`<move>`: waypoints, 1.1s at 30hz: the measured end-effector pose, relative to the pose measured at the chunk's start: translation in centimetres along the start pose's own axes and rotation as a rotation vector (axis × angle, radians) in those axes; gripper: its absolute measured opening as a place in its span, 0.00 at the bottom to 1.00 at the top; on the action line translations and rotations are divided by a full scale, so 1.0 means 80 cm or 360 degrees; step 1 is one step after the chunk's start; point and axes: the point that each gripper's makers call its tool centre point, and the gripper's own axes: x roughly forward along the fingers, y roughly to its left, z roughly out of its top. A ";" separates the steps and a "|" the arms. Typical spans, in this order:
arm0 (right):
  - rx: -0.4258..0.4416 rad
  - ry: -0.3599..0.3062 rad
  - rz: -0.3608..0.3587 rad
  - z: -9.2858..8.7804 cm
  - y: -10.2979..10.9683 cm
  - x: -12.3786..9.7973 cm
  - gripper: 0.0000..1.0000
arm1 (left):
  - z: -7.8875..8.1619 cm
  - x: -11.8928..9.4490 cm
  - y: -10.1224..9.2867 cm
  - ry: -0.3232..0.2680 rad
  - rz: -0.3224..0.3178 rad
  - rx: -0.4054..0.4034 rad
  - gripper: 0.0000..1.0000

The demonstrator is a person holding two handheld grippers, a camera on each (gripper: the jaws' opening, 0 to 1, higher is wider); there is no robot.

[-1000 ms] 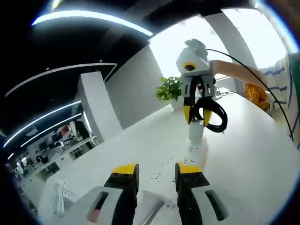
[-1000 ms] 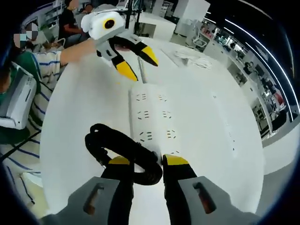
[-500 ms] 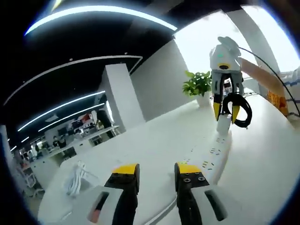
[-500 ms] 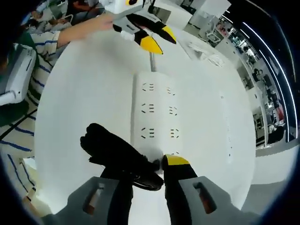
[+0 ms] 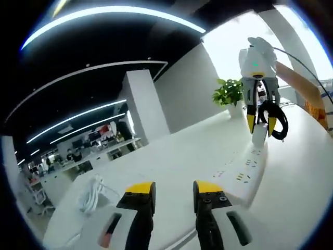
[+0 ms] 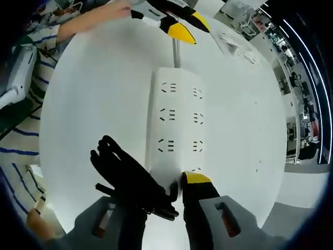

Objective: Straighten the power strip on the desk, plug the charger into it

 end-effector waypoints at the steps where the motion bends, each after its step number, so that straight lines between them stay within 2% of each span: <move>1: 0.0001 0.0003 0.0006 0.000 0.000 0.000 0.24 | -0.002 -0.003 -0.001 0.0003 0.0015 0.0016 0.28; 6: 0.0023 0.0024 0.0066 -0.003 -0.001 0.000 0.24 | -0.007 -0.007 -0.005 0.0018 0.0027 -0.0037 0.28; 10: 0.0106 0.0004 0.0179 -0.004 -0.004 0.001 0.23 | -0.007 -0.008 -0.011 0.0003 0.0006 -0.0083 0.28; 12: 0.0104 0.0015 0.0246 -0.005 -0.008 0.001 0.23 | -0.011 -0.008 -0.012 0.0031 0.0011 -0.0068 0.28; 20: 0.0142 0.0195 0.0417 -0.008 -0.014 0.005 0.23 | -0.008 -0.010 -0.017 0.0024 -0.0006 -0.0062 0.28; 25: 0.0141 0.0280 0.0428 -0.009 -0.012 0.007 0.23 | -0.003 -0.011 -0.022 -0.0001 -0.0030 -0.0064 0.28; 33: 0.0155 0.0280 0.0406 -0.010 -0.012 0.006 0.23 | -0.008 -0.012 -0.023 0.0046 -0.0030 -0.0002 0.29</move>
